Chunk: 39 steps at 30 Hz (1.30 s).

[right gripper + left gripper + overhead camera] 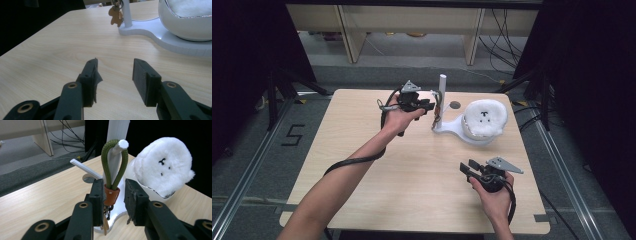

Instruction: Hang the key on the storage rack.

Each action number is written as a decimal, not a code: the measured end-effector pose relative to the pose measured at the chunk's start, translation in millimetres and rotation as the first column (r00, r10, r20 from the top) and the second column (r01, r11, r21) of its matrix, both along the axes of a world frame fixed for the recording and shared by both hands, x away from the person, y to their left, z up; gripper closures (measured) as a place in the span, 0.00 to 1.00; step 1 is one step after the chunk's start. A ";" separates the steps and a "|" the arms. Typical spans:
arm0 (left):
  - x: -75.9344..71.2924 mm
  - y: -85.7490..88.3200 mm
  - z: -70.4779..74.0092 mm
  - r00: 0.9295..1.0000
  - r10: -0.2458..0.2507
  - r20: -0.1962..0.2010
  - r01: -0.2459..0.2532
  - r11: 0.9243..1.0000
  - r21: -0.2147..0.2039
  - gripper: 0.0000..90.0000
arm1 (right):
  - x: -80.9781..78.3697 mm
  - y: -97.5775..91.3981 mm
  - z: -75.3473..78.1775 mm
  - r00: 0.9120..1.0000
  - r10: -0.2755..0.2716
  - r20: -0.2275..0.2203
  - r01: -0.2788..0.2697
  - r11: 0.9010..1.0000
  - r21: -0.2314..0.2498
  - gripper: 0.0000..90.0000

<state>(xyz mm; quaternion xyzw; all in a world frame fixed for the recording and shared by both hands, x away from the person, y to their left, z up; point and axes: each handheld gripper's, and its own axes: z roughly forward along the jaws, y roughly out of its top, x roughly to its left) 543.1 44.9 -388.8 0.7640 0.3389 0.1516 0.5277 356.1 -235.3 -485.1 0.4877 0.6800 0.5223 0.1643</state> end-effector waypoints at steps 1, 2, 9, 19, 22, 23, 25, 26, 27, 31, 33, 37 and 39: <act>-1.7 1.7 0.9 1.000 0.001 0.006 -0.001 1.000 0.011 0.74 | 0.0 0.1 -0.4 1.000 -0.005 0.001 0.005 1.000 -0.003 0.62; -3.0 2.8 1.4 1.000 0.002 0.009 -0.002 1.000 0.016 0.74 | 0.0 0.2 -0.5 1.000 -0.005 0.001 0.005 1.000 -0.003 0.62; -16.0 17.3 6.8 0.999 -0.005 0.035 0.003 0.998 0.067 0.66 | -1.7 1.3 -0.4 1.000 -0.018 -0.026 0.018 1.000 0.004 0.61; -40.5 47.0 6.2 0.999 0.003 0.052 -0.008 0.994 0.105 0.58 | 0.0 -0.4 -0.1 1.000 -0.012 -0.002 0.012 1.000 -0.002 0.60; -49.3 56.5 3.3 0.999 -0.002 0.054 -0.004 0.994 0.113 0.57 | -1.4 -1.1 1.3 1.000 -0.026 -0.017 0.025 1.000 -0.012 0.59; -51.7 58.8 2.5 0.999 -0.002 0.052 -0.004 0.994 0.110 0.56 | -1.4 -1.2 1.4 1.000 -0.025 -0.017 0.025 1.000 -0.014 0.59; -57.7 65.7 0.1 0.999 -0.007 0.054 0.001 0.994 0.111 0.56 | -0.5 -0.9 0.6 1.000 -0.025 -0.006 0.025 1.000 -0.004 0.59; -60.8 69.4 -1.2 0.998 -0.005 0.055 -0.001 0.994 0.113 0.55 | -0.5 -1.1 0.7 1.000 -0.025 -0.007 0.025 1.000 -0.005 0.59; -64.7 74.0 -3.1 0.999 -0.001 0.055 -0.005 0.994 0.111 0.55 | 0.2 -2.0 0.1 1.000 -0.019 0.005 0.019 1.000 -0.013 0.59; -75.5 89.2 -10.9 0.998 0.009 0.060 -0.016 0.994 0.104 0.53 | -0.3 -2.7 1.3 1.000 -0.021 -0.005 0.021 1.000 -0.004 0.59; -82.8 98.7 -16.1 0.998 0.024 0.059 -0.030 0.994 0.106 0.52 | -0.7 -4.6 2.2 1.000 -0.030 -0.007 0.030 0.999 -0.023 0.59; -94.5 113.8 -24.3 0.997 0.046 0.062 -0.051 0.995 0.087 0.49 | 0.9 -4.9 0.8 0.999 -0.030 0.011 0.030 0.999 -0.019 0.59; -102.2 122.4 -28.2 0.995 0.066 0.068 -0.072 0.994 0.087 0.49 | 0.6 -4.8 1.7 0.999 -0.032 0.004 0.032 0.999 -0.013 0.59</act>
